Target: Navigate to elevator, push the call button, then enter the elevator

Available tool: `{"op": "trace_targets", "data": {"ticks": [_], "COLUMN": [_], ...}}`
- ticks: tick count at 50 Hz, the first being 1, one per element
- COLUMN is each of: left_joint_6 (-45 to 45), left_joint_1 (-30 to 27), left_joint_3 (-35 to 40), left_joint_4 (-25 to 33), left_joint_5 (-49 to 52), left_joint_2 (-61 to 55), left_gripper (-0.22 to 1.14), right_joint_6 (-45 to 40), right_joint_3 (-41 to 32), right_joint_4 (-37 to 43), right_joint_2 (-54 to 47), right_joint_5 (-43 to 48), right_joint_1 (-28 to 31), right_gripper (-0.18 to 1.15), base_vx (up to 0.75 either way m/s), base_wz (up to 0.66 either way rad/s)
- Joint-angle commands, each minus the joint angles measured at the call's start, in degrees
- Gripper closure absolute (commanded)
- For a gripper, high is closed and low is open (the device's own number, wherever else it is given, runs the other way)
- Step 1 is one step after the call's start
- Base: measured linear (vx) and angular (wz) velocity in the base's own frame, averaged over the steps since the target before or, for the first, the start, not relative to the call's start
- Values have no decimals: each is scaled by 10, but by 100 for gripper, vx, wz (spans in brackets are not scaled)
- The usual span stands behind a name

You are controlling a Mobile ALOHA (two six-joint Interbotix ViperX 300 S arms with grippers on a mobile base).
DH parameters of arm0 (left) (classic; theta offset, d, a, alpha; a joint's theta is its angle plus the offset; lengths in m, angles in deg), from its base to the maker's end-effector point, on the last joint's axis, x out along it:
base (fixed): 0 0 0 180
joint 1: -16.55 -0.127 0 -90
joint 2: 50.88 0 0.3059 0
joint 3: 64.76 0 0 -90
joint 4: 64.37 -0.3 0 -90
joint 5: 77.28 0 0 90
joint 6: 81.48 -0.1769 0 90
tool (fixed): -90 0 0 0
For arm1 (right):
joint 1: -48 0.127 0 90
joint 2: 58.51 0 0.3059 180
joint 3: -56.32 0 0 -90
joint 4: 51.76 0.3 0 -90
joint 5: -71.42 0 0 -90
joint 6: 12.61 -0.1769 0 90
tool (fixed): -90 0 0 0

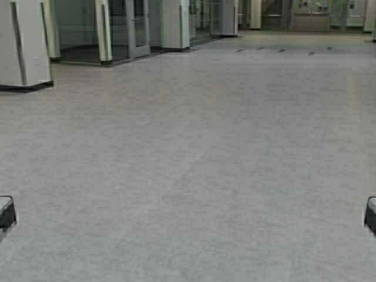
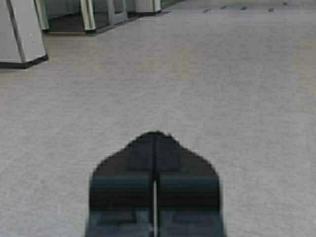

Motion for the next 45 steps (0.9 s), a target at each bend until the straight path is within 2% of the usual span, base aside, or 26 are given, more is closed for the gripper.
{"op": "trace_targets", "data": {"ticks": [1, 17, 45], "left_joint_6": [-2, 0, -12], "left_joint_1": [0, 0, -1], "left_joint_3": [6, 6, 22], "left_joint_4": [1, 2, 1], "left_joint_5": [-5, -5, -5], "left_joint_2": [-2, -11, -10], "left_gripper": [89, 89, 89], "right_joint_6": [-7, -8, -6], "right_joint_3": [-11, -11, -4], "right_joint_4": [0, 1, 1], "right_joint_2": [4, 9, 10], "right_joint_5": [5, 6, 5], "right_joint_1": [1, 0, 1], "right_gripper": [92, 92, 92], "base_vx": [60, 62, 65], "base_wz": [38, 45, 27]}}
